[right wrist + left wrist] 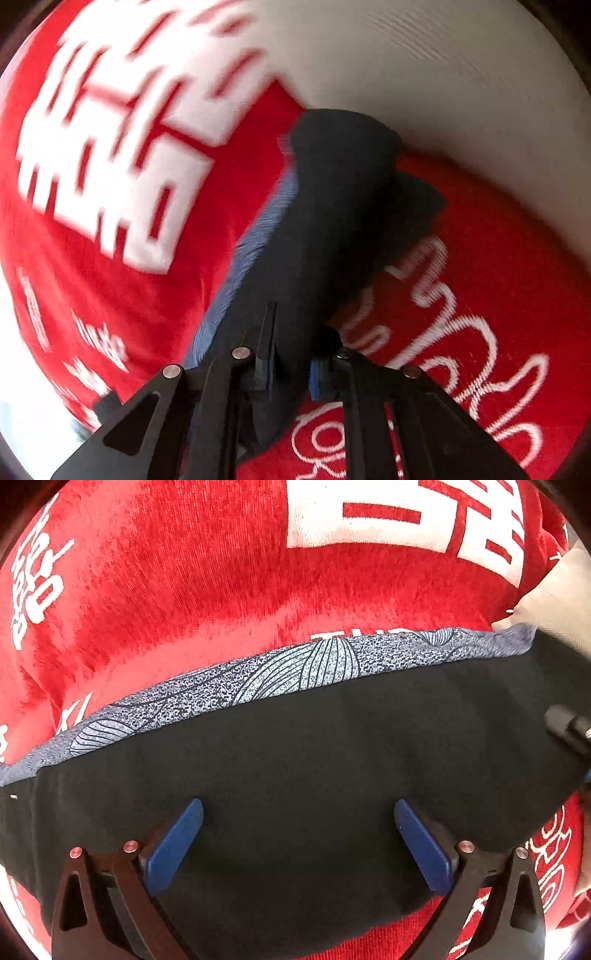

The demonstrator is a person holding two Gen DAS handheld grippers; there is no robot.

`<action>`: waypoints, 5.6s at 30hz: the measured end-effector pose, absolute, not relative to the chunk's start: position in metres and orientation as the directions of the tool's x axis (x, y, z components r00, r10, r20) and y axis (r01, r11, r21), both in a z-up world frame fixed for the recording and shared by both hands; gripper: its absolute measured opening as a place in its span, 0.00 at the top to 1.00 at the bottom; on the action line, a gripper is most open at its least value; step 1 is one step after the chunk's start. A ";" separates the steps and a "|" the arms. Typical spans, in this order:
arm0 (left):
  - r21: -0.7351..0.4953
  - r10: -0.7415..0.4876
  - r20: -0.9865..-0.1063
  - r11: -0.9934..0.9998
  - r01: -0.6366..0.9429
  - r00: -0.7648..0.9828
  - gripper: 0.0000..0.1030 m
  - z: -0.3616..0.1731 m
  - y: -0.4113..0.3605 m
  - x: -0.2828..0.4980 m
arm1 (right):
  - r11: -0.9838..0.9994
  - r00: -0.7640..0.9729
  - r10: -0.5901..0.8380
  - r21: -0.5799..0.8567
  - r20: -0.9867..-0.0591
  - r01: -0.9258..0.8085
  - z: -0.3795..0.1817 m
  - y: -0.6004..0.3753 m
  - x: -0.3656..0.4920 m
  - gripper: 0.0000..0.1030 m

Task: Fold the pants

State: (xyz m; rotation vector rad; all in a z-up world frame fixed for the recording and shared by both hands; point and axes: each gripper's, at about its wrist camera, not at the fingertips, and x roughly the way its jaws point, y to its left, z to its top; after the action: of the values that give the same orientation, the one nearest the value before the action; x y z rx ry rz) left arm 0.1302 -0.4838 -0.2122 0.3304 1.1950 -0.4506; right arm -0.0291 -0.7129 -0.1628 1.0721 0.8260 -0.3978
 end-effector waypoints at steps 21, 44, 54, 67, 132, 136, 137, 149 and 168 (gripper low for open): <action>-0.085 -0.244 -0.923 0.884 0.460 0.298 0.00 -0.158 -0.341 0.165 | 0.979 0.554 -0.030 0.087 -0.832 0.184 -0.052 -0.511 0.057 0.87; -0.191 -0.300 -0.939 0.863 0.468 0.171 0.00 -0.145 -0.224 0.203 | 0.993 0.368 -0.112 -0.088 -0.923 0.081 -0.113 -0.385 0.053 0.48; -0.338 -0.399 -0.917 0.780 0.526 0.003 0.43 -0.157 -0.280 0.193 | 0.939 0.286 -0.039 0.063 -0.957 0.339 -0.119 -0.466 0.035 0.48; -0.348 -0.338 -0.934 0.785 0.513 -0.116 0.95 -0.178 -0.274 0.162 | 0.901 0.304 0.043 0.168 -0.952 0.399 -0.112 -0.491 0.022 0.59; -0.079 -0.180 -0.972 0.858 0.508 0.152 0.16 -0.170 -0.330 0.164 | 0.819 0.278 0.239 0.347 -0.930 0.457 -0.164 -0.530 0.068 0.75; -0.041 -0.117 -0.981 0.905 0.423 0.155 0.16 -0.171 -0.301 0.164 | 0.828 0.272 0.254 0.354 -0.928 0.435 -0.165 -0.530 0.069 0.73; -0.039 -0.110 -0.982 0.916 0.400 0.156 0.16 -0.170 -0.295 0.164 | 0.833 0.269 0.255 0.352 -0.929 0.427 -0.165 -0.530 0.072 0.73; -0.071 -0.124 -0.980 0.950 0.306 0.158 0.16 -0.154 -0.240 0.142 | 0.893 0.219 0.188 0.260 -0.957 0.368 -0.148 -0.498 0.084 0.46; -0.186 -0.182 -0.971 0.983 -0.010 0.153 0.16 -0.164 -0.057 0.140 | 0.972 0.189 0.177 0.202 -0.966 0.124 -0.141 -0.309 0.143 0.34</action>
State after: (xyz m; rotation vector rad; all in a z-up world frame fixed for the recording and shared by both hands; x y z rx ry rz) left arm 0.1403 -0.0569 -0.1644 -0.1616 1.4137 -0.1240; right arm 0.1429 -0.3094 -0.1414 0.2567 1.3845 0.0375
